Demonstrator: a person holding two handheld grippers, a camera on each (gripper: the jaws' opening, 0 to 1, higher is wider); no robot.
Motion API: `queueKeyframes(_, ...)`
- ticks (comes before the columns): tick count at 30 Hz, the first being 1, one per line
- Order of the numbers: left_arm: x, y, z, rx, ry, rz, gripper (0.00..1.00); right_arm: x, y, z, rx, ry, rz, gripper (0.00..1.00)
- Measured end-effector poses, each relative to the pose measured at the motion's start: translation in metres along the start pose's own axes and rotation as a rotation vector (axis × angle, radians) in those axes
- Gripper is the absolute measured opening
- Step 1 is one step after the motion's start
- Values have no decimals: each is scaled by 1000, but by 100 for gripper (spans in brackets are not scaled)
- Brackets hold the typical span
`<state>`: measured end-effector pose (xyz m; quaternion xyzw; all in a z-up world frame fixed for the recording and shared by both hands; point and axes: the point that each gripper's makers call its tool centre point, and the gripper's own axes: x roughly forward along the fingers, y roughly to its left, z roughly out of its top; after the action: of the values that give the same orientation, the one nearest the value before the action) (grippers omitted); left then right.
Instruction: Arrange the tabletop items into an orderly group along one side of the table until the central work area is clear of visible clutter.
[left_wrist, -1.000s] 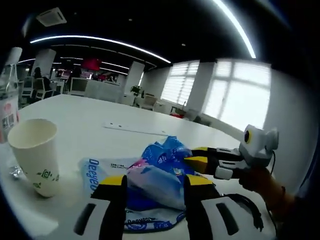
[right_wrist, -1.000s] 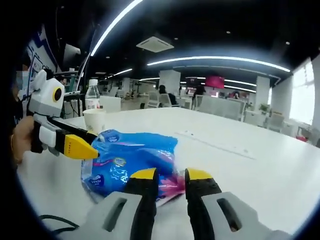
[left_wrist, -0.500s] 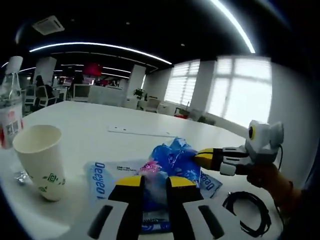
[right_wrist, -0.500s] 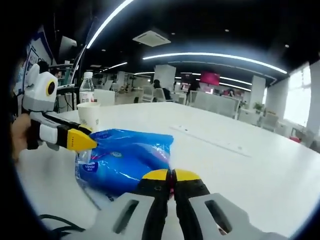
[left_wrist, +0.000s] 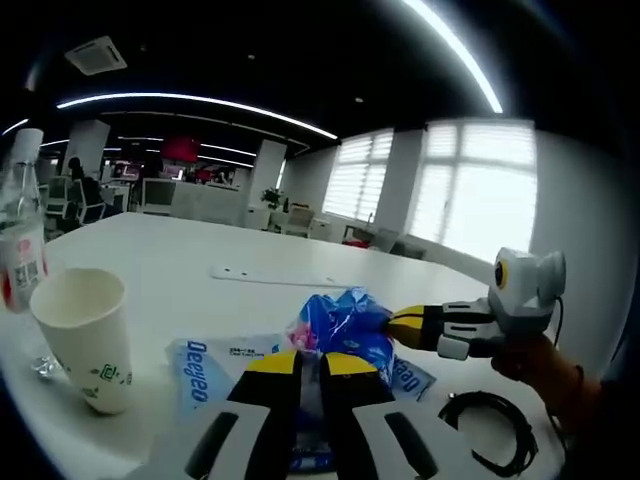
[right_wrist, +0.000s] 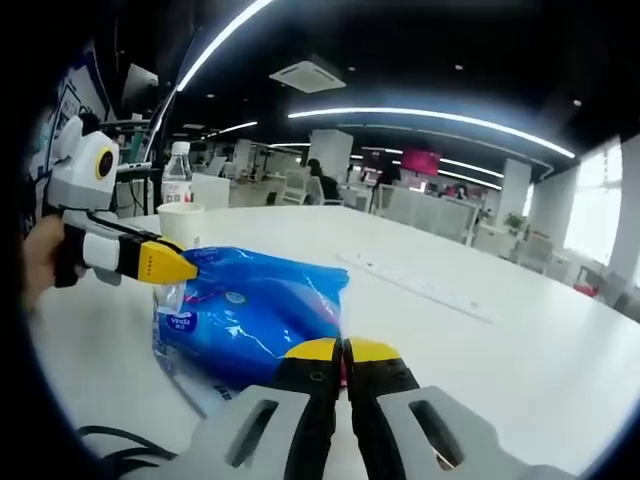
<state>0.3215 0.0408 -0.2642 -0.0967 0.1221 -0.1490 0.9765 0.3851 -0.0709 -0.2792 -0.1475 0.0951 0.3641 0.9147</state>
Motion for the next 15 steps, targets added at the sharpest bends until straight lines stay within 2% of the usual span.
queueKeyframes(7,-2,-1,5,-17,-15,-6,5,-5,2,4,0,-12,-3,0)
queueKeyframes(15,-4,-7,13,4,-20,-23,5,-13,0,8,13,-16,-14,0)
